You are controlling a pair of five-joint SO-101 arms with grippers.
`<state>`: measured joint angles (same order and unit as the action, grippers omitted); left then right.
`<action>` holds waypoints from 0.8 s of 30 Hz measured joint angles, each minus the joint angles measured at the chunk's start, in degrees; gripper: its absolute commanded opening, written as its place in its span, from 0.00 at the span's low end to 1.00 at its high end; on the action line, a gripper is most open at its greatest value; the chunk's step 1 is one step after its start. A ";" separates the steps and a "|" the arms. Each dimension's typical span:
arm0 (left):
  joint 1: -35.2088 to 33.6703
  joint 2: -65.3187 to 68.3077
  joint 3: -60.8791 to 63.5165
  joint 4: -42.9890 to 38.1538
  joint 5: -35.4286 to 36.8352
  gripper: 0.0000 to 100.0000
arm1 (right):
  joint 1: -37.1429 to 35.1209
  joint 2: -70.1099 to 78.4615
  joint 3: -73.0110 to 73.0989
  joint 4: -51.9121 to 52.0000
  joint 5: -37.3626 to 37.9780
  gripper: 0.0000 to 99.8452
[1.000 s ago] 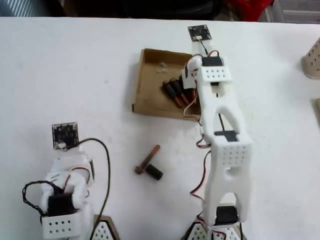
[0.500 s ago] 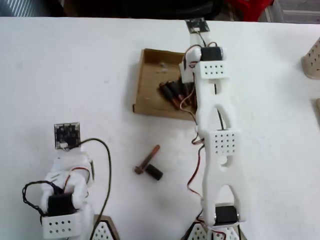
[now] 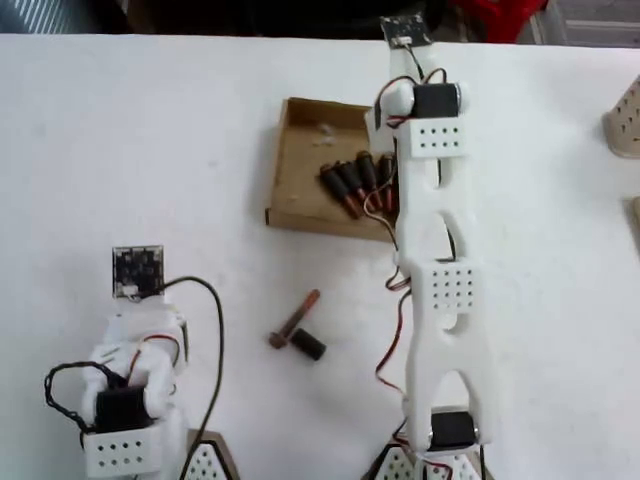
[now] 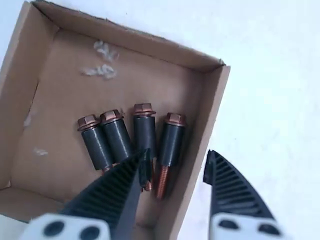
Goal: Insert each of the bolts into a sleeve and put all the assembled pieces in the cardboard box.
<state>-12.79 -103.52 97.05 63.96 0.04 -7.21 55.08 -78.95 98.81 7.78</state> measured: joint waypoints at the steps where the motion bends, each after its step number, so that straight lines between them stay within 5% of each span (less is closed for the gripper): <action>1: 0.00 0.00 0.00 0.00 0.00 0.02 | -0.18 -1.93 3.08 0.00 0.00 0.16; 24: 0.00 0.00 0.00 0.00 0.00 0.02 | -18.37 -65.49 90.64 -5.71 0.00 0.16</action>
<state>-12.79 -103.52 97.05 63.96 0.04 -25.58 -10.42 11.69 93.10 7.78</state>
